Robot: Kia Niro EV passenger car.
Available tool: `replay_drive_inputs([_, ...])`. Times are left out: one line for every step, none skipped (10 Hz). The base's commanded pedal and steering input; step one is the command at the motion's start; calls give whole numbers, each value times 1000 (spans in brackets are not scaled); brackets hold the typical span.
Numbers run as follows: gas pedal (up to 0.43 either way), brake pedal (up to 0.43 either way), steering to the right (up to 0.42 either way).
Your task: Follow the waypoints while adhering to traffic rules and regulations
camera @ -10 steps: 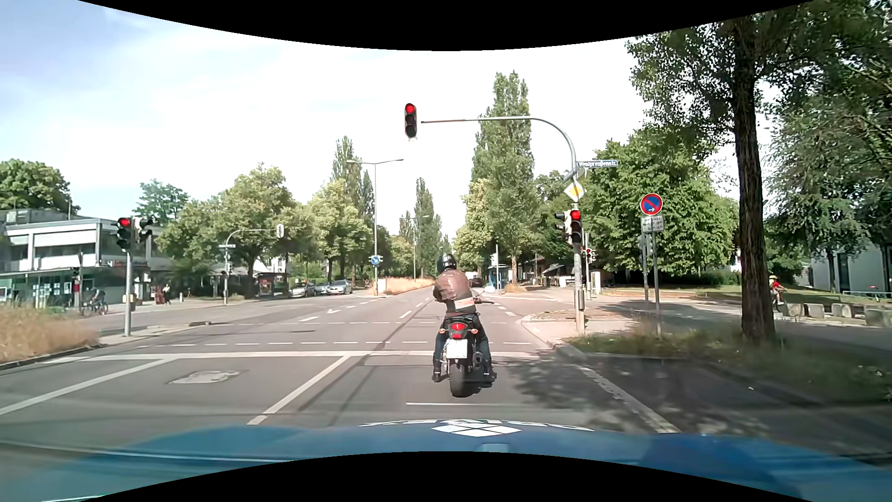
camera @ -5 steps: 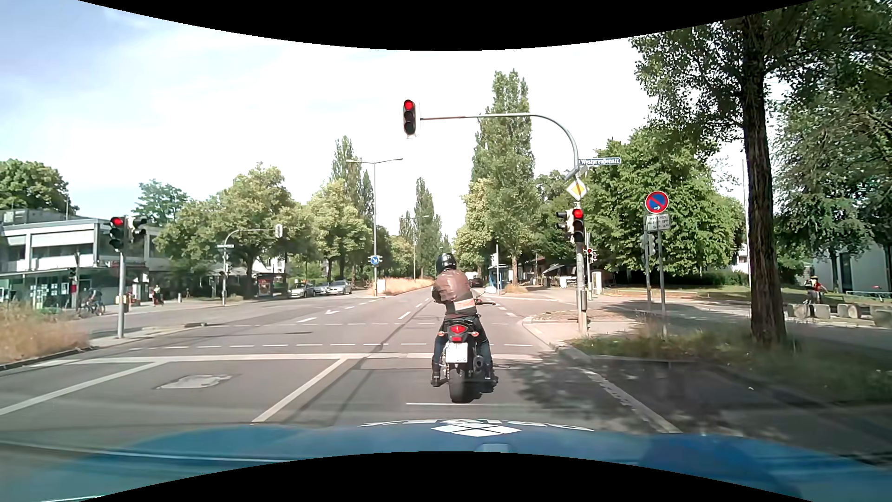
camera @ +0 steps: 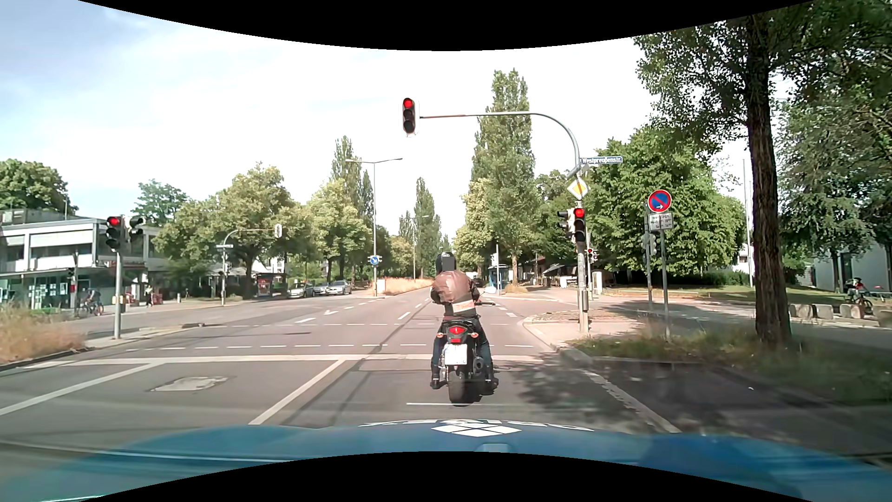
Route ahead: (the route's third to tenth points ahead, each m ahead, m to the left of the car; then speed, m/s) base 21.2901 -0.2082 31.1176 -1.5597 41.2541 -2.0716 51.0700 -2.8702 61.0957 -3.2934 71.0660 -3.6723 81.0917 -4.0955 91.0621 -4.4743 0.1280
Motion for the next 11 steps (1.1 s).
replay_drive_inputs([0,165,-2])
replay_drive_inputs([0,171,-1])
replay_drive_inputs([0,171,-1])
replay_drive_inputs([0,171,-2])
replay_drive_inputs([0,177,-1])
replay_drive_inputs([0,195,-1])
replay_drive_inputs([0,195,-1])
replay_drive_inputs([0,195,-1])
replay_drive_inputs([0,195,-1])
replay_drive_inputs([0,201,-1])
replay_drive_inputs([0,201,-1])
